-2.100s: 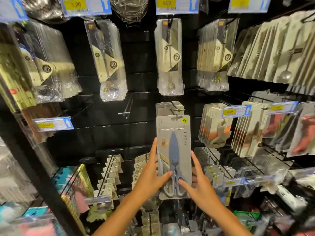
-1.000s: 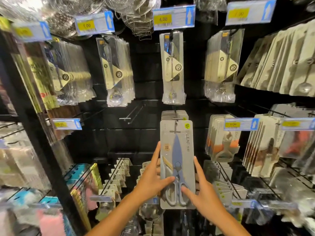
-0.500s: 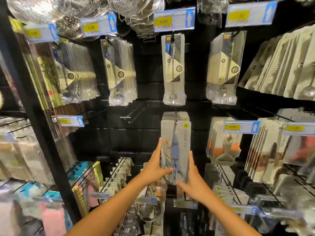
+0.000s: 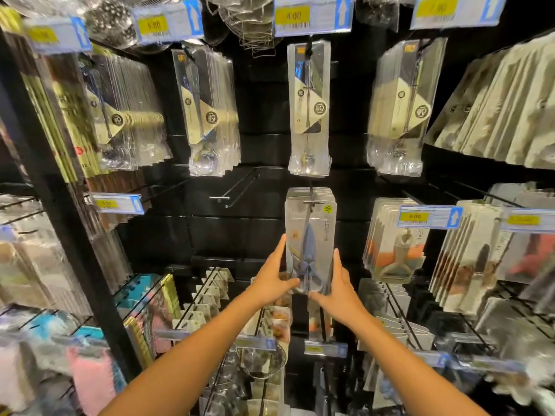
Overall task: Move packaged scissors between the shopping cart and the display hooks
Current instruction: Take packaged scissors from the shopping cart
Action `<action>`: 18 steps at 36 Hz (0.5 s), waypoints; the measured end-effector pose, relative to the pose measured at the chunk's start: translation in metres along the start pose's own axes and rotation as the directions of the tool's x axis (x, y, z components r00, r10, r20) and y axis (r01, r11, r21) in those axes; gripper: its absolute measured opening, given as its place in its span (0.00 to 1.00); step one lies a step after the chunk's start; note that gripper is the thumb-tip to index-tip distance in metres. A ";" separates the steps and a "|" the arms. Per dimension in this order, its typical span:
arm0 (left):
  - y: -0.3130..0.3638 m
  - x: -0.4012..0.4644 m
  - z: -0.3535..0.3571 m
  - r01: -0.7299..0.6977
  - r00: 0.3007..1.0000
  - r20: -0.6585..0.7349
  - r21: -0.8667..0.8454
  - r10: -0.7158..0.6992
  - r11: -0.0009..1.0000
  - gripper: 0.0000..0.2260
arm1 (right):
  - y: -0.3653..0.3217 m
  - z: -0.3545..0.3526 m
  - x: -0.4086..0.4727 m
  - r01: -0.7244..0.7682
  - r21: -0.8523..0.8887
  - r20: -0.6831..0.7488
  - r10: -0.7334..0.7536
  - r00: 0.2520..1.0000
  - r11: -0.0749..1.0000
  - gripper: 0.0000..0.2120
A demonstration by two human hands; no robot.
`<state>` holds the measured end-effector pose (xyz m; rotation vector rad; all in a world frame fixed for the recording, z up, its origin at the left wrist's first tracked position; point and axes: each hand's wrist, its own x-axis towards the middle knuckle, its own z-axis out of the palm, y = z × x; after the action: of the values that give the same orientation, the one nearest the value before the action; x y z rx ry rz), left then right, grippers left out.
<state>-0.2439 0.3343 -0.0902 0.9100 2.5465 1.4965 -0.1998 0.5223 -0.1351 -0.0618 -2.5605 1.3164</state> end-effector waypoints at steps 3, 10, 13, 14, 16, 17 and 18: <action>-0.019 -0.020 -0.010 0.012 0.998 -0.057 0.132 -0.005 0.991 0.43 | -0.016 0.003 -0.035 -0.086 -0.006 -0.083 0.085 0.993 0.996 0.56; -0.093 -0.116 -0.058 -0.069 0.996 -0.023 0.485 0.092 0.872 0.37 | -0.041 0.058 -0.085 0.167 -0.160 0.012 -0.167 0.986 0.973 0.33; -0.133 -0.167 -0.087 -0.142 0.985 0.007 0.595 0.171 0.791 0.36 | -0.057 0.098 -0.090 0.343 -0.224 0.228 -0.293 0.928 0.912 0.29; -0.144 -0.186 -0.097 -0.133 0.987 0.009 0.627 0.163 0.768 0.35 | -0.064 0.114 -0.091 0.402 -0.236 0.299 -0.328 0.896 0.885 0.29; -0.163 -0.223 -0.118 -0.052 0.995 -0.026 0.668 0.094 0.742 0.35 | -0.081 0.146 -0.094 0.480 -0.228 0.416 -0.361 0.834 0.847 0.28; -0.172 -0.243 -0.128 -0.006 0.997 -0.048 0.674 0.053 0.738 0.34 | -0.088 0.162 -0.095 0.503 -0.217 0.466 -0.364 0.807 0.836 0.28; -0.180 -0.262 -0.137 0.038 0.997 -0.070 0.675 0.013 0.737 0.33 | -0.097 0.179 -0.097 0.527 -0.207 0.509 -0.370 0.777 0.824 0.28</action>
<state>-0.1551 0.0285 -0.2274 0.8820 3.1947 0.5488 -0.1431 0.3084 -0.1772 0.8514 -2.8767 0.7494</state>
